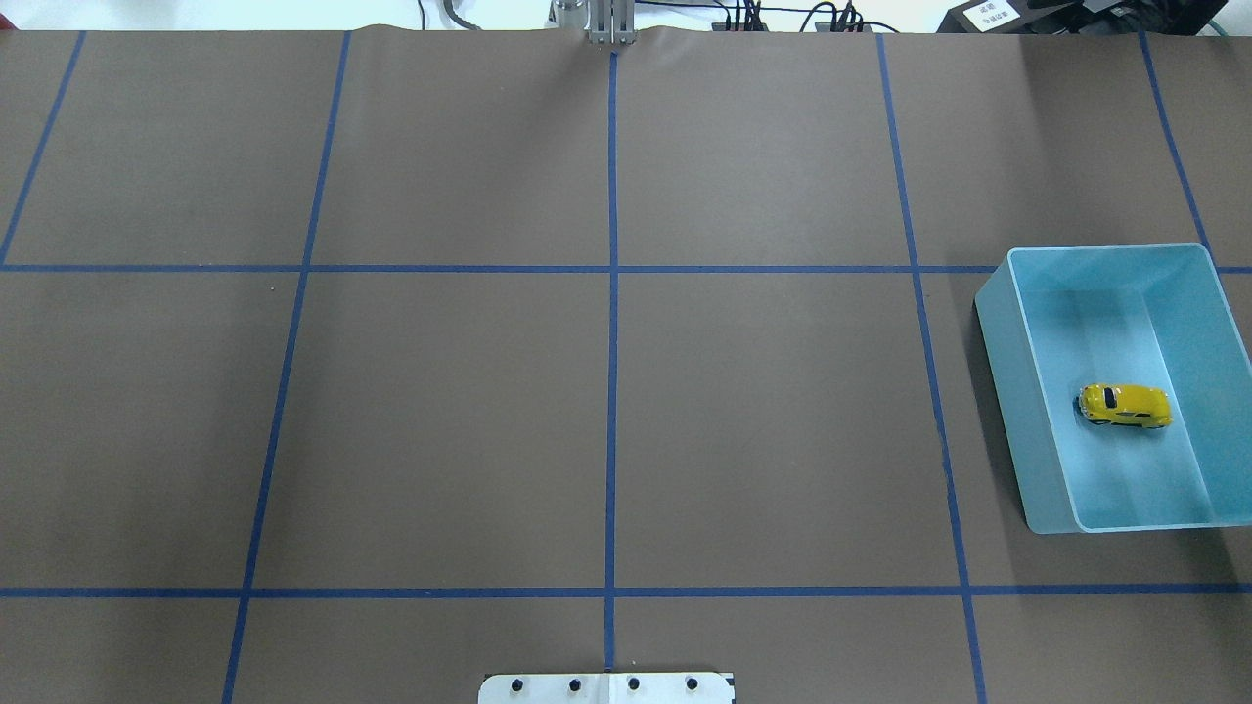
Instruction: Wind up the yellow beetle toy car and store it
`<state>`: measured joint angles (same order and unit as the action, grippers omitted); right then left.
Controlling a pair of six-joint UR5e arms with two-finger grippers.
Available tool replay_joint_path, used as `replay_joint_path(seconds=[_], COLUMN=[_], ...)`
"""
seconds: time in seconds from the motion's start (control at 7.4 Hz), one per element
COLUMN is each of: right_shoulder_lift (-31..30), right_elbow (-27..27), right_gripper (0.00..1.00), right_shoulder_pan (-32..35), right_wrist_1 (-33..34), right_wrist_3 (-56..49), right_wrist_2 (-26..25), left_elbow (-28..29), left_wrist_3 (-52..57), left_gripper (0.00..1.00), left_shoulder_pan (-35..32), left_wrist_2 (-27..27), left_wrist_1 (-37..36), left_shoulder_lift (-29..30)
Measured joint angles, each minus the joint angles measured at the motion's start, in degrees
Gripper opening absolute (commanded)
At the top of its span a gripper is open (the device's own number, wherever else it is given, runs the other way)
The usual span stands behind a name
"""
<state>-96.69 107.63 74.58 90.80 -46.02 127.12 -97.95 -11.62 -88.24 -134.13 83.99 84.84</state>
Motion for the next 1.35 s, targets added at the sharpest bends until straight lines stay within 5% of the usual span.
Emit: replay_joint_path(seconds=[0.41, 1.35], right_shoulder_lift=[-0.75, -0.9], right_elbow=[-3.78, -6.65], right_gripper=[1.0, 1.0], right_shoulder_pan=[11.65, 21.65], right_wrist_1=[4.54, 3.73], right_wrist_3=[18.09, 60.92], right_wrist_2=[2.3, 3.52], left_elbow=[0.72, 1.01], left_wrist_3=[0.08, 0.09], left_gripper=[1.0, 1.0], left_shoulder_pan=[0.07, 0.09], left_wrist_2=[0.0, 0.0], left_wrist_1=[0.01, 0.03], left_shoulder_lift=[0.2, 0.33])
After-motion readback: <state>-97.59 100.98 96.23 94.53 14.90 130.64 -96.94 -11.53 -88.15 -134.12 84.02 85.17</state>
